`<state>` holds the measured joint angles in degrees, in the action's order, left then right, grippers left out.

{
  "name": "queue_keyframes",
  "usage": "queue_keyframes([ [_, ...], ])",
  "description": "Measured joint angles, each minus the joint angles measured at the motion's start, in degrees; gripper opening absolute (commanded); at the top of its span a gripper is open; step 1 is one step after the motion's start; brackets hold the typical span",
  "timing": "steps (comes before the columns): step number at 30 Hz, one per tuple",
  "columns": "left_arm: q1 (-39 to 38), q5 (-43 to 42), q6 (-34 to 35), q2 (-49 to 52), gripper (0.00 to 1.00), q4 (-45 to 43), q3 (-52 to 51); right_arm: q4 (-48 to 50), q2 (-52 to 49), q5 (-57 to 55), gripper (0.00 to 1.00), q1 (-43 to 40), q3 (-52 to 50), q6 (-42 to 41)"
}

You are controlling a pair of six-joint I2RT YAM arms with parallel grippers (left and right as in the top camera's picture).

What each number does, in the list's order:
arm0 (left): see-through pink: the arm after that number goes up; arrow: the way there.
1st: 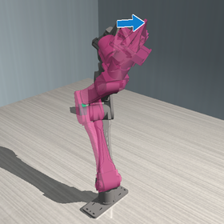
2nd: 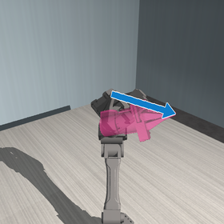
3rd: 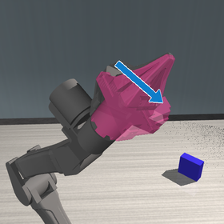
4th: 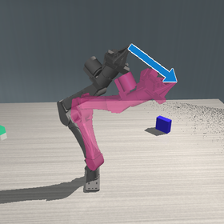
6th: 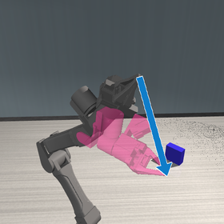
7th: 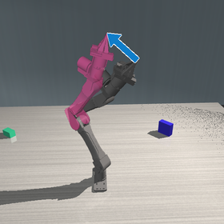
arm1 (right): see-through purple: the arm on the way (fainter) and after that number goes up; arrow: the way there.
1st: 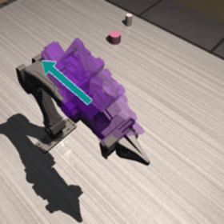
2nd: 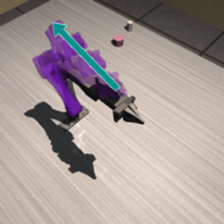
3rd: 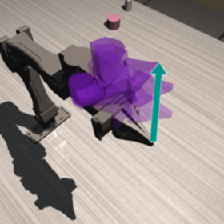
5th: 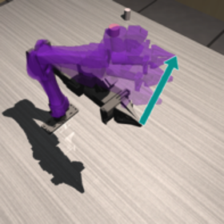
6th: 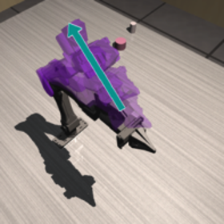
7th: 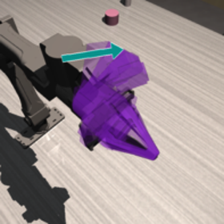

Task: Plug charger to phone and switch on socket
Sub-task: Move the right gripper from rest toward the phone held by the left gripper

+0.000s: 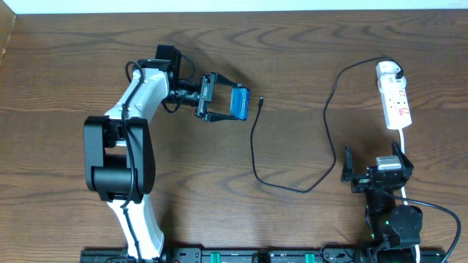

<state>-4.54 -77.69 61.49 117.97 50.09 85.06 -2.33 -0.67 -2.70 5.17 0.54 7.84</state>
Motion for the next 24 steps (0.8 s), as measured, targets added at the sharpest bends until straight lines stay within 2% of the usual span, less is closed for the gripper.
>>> queue_keyframes([
  [14,0.0,0.0,-0.9,0.0,0.65,-0.2,0.0,-0.4,-1.4,7.1,0.99,0.0,0.0,0.0],
  [24,0.0,0.0,-2.1,0.0,0.65,-0.2,0.0,-0.3,-10.9,9.5,0.99,0.0,3.3,-1.2],
])
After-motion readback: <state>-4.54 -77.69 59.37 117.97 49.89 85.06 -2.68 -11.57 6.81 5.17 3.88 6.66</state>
